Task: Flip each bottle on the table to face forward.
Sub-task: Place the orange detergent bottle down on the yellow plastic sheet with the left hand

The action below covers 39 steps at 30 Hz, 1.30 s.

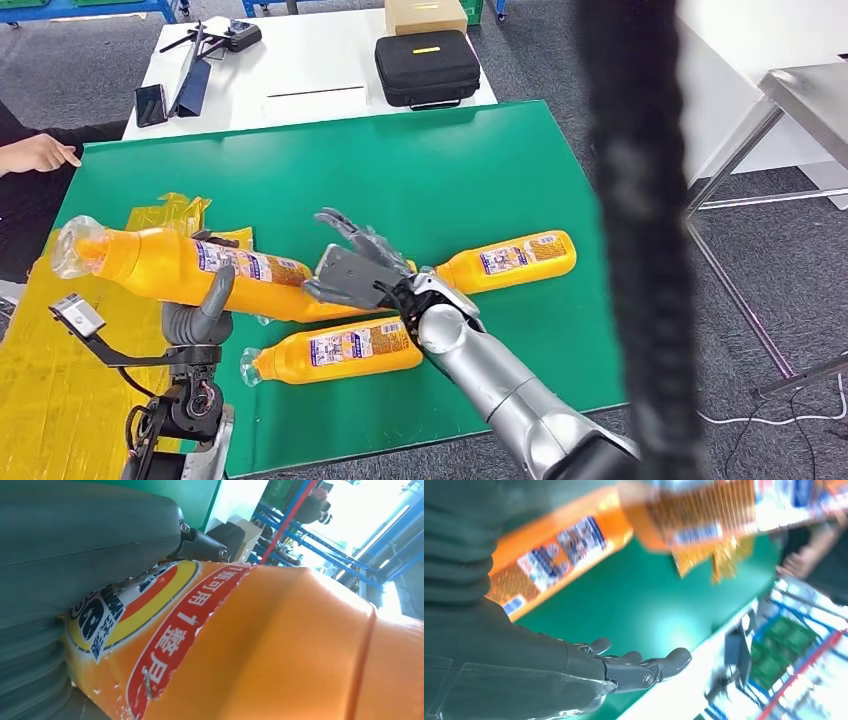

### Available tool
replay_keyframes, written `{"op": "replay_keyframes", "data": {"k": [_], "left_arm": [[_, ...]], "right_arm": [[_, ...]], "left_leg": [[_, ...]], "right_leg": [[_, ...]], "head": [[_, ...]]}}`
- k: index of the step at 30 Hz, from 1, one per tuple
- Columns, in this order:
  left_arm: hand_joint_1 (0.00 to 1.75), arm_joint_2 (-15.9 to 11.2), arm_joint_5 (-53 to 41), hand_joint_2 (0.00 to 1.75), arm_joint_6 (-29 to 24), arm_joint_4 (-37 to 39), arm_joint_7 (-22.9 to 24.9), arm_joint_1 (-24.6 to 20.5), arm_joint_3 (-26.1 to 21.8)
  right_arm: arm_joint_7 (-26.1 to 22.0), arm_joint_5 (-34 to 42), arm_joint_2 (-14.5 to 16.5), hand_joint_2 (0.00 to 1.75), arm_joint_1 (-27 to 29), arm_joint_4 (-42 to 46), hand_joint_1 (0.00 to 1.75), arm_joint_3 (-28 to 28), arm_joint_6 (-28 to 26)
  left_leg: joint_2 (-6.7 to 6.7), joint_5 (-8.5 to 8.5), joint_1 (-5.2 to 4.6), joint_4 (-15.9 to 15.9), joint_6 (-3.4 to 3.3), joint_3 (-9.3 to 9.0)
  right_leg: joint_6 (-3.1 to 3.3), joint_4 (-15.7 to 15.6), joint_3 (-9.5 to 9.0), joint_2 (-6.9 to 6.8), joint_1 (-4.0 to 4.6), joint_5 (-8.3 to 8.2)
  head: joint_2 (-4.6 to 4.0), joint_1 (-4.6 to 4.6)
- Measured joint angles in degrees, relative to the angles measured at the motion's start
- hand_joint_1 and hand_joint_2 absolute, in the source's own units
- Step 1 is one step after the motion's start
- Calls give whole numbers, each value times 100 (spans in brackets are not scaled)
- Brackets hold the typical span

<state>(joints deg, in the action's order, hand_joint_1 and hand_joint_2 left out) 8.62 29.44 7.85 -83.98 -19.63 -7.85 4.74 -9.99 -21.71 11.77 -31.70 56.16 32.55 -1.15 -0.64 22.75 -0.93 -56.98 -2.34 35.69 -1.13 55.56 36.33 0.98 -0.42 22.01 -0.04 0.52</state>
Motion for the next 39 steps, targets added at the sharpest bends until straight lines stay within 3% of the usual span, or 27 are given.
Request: {"op": "replay_keyframes", "data": {"k": [4, 7, 10, 13, 15, 19, 27, 32, 39], "left_arm": [[175, -4, -176, 175, -122, -4, -59, -2, -36], [175, -24, -1110, 175, -858, -4, -301, -43, -69], [175, -113, -3182, 175, -2367, 14, -403, -200, -111], [175, -313, -6064, 175, -3949, 336, -7, -548, -150], [175, -479, -7687, 175, -4533, 730, 249, -797, -183], [175, -653, -8218, 175, -4721, 1207, 442, -1030, -238], [175, -1089, -10331, 175, -4772, 2772, 1462, -1653, -529], [175, -1299, -10536, 175, -4783, 3781, 1593, -1928, -692], [175, -1387, -10634, 175, -4757, 4396, 1773, -2068, -739]], "right_arm": [[-69, 83, -124, 0, 138, 319, 0, -227, 14], [-110, 188, -207, 0, 276, 575, 0, -367, 53], [-128, 281, -348, 0, 447, 927, 0, -520, 272], [-177, 259, -488, 0, 533, 1152, 0, -563, 593], [-206, 224, -547, 0, 539, 1231, 0, -544, 723], [-212, 198, -616, 175, 538, 1311, 0, -502, 811], [16, -529, -777, 175, 527, 1351, 0, 364, 1309], [207, -746, -889, 175, 526, 1394, 0, 998, 1326], [314, -895, -997, 175, 498, 1430, 0, 1336, 1375]], "left_leg": [[2, 0, 1, 0, 0, 0], [1, 0, 2, 0, 0, -1], [0, 0, 4, 0, 0, 1], [0, -1, 4, 0, 1, 1], [-1, -3, 4, 0, 1, 0], [3, -4, 4, 0, 1, -1], [6, -3, 5, 1, 2, 0], [4, -4, 6, 1, 3, 0], [0, -4, 3, 1, 2, 4]], "right_leg": [[0, 0, 1, 0, 0, 0], [0, 0, 2, 0, 1, 0], [0, 0, 2, -1, 2, 0], [0, 1, 1, -1, 1, 0], [1, 1, -1, -1, 1, -1], [1, 2, -2, 0, 1, -2], [2, 2, 1, 1, 1, -1], [3, 3, 2, 0, 2, -1], [2, 2, 0, 0, 0, -1]], "head": [[0, 0], [0, 1], [0, 0], [0, 1], [0, 1], [0, -1], [0, 1], [0, -1], [0, -1]]}}
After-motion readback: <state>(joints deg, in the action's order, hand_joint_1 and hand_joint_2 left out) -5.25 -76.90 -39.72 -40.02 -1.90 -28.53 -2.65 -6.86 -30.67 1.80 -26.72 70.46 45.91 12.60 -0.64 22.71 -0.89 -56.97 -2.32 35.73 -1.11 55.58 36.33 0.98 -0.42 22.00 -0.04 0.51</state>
